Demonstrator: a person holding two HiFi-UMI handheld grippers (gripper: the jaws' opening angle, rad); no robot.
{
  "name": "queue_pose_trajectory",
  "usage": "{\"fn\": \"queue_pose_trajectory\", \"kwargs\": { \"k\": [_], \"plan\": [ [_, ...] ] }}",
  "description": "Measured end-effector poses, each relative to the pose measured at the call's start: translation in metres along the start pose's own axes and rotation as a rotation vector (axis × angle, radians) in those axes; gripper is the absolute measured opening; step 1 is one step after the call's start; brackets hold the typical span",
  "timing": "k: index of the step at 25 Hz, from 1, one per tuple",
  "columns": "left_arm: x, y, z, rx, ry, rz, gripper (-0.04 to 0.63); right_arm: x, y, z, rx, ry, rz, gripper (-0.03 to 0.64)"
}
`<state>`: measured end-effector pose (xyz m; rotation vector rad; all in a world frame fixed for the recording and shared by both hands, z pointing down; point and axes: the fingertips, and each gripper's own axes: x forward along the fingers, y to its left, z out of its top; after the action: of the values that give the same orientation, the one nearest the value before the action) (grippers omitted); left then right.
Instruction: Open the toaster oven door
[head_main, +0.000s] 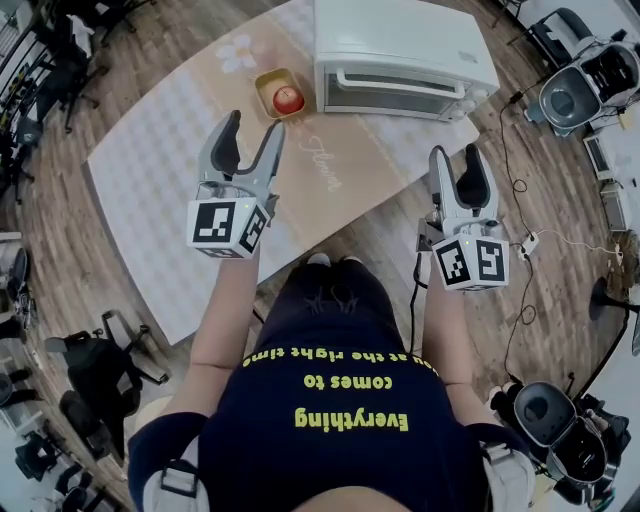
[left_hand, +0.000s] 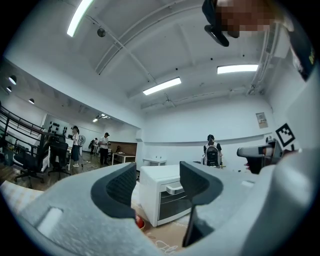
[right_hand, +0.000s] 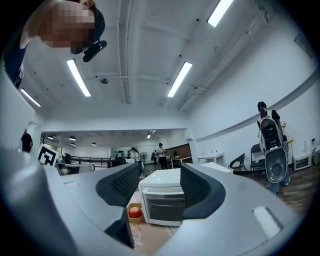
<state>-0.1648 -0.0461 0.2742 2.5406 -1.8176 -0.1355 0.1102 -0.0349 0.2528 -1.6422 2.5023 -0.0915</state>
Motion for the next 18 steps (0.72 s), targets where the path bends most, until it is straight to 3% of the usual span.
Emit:
{"fn": "queue_pose_trajectory", "kwargs": {
  "k": [18],
  "plan": [
    [0.101,0.014,-0.019,-0.003,0.039,0.061,0.273,0.105,-0.062,-0.011,0.013,0.048,0.079,0.249]
  ]
}}
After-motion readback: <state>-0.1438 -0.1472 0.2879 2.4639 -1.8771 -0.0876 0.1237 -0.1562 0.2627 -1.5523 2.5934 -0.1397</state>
